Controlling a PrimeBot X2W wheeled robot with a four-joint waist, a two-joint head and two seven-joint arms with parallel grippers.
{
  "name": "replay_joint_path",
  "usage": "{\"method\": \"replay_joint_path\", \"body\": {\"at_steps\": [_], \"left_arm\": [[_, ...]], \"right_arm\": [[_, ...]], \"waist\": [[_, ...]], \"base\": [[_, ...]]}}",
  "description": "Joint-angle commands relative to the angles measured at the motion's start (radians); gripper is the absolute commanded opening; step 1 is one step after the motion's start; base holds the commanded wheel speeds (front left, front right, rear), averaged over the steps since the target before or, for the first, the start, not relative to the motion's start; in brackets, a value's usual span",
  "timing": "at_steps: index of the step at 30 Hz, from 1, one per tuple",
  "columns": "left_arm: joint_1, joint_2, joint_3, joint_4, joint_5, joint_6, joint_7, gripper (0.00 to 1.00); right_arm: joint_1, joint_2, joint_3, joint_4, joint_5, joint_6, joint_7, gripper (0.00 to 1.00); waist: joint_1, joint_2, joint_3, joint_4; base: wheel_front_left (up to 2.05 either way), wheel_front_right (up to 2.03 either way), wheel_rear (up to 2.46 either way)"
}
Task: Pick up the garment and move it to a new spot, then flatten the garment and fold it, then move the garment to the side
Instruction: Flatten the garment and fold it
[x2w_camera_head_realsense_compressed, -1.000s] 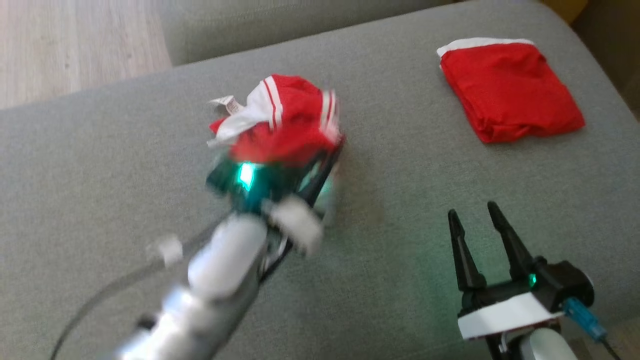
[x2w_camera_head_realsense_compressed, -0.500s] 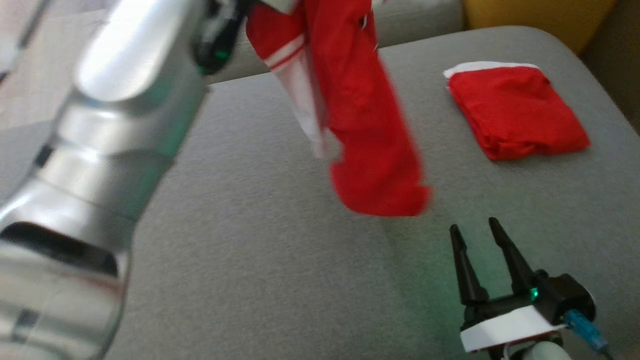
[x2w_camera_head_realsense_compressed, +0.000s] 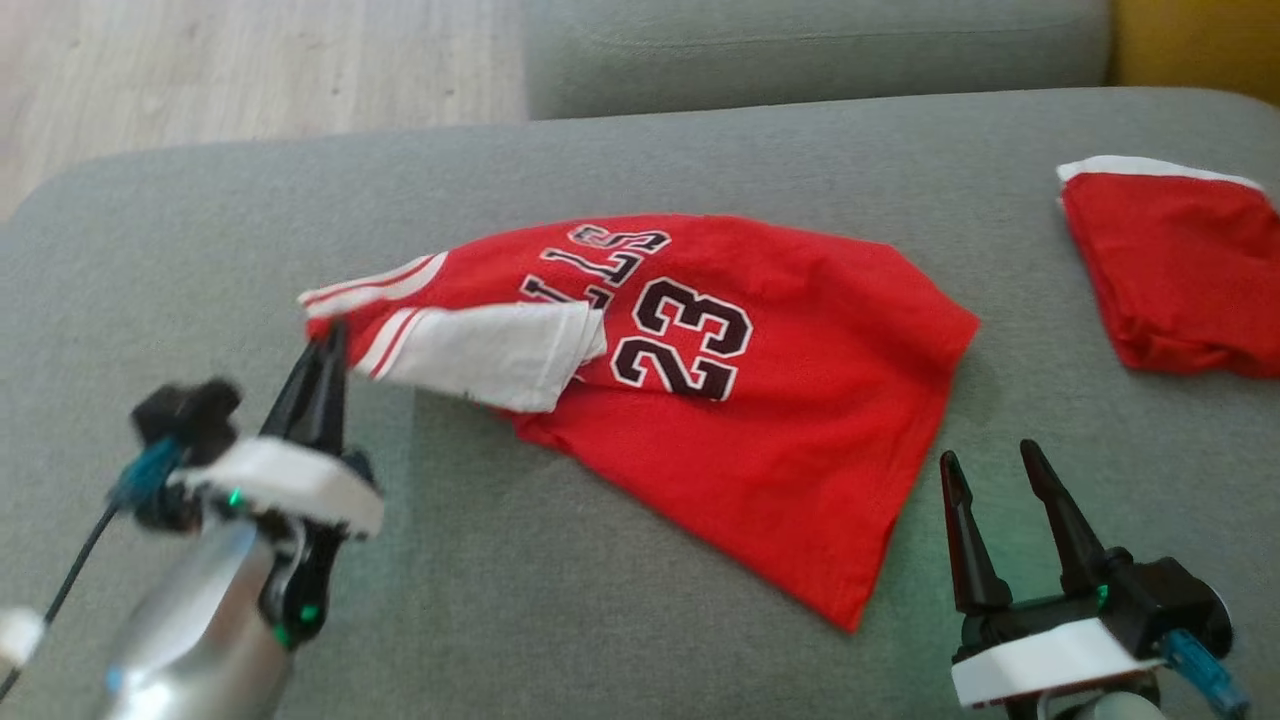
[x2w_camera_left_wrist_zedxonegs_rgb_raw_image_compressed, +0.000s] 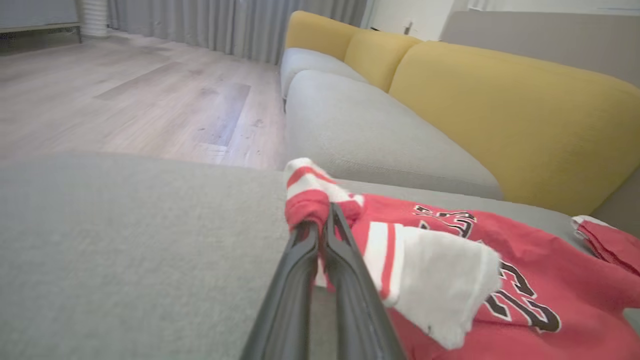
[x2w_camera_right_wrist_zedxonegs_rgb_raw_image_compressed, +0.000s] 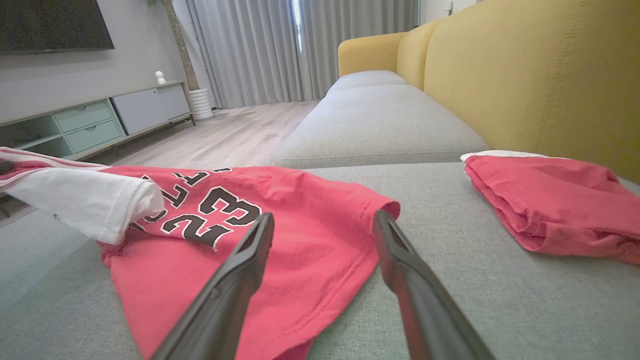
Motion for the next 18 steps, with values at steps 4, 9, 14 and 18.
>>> {"method": "replay_joint_path", "body": {"at_steps": [4, 9, 14, 18], "left_arm": [[0.085, 0.058, 0.126, -0.109, -0.013, 0.023, -0.022, 0.0], [0.199, 0.047, 0.223, -0.188, 0.013, 0.047, -0.023, 0.84], [0.325, -0.015, 0.327, -0.286, 0.106, 0.074, -0.023, 1.0], [0.443, -0.083, 0.386, -0.344, 0.24, 0.106, -0.023, 1.0]], "right_arm": [[-0.024, -0.006, 0.015, -0.035, -0.015, 0.003, -0.011, 1.0], [-0.022, -0.006, 0.012, -0.036, -0.019, 0.003, -0.011, 1.0], [-0.014, -0.006, 0.015, -0.033, -0.017, 0.003, -0.011, 1.0], [-0.016, -0.006, 0.016, -0.034, -0.018, 0.003, -0.011, 1.0]], "waist": [[0.0, 0.0, 0.018, 0.029], [0.0, 0.0, 0.023, 0.035], [0.0, 0.0, 0.027, 0.041], [0.0, 0.0, 0.033, 0.044]], "base": [[0.0, 0.0, 0.0], [0.0, 0.0, 0.0], [0.0, 0.0, 0.0], [0.0, 0.0, 0.0]]}}
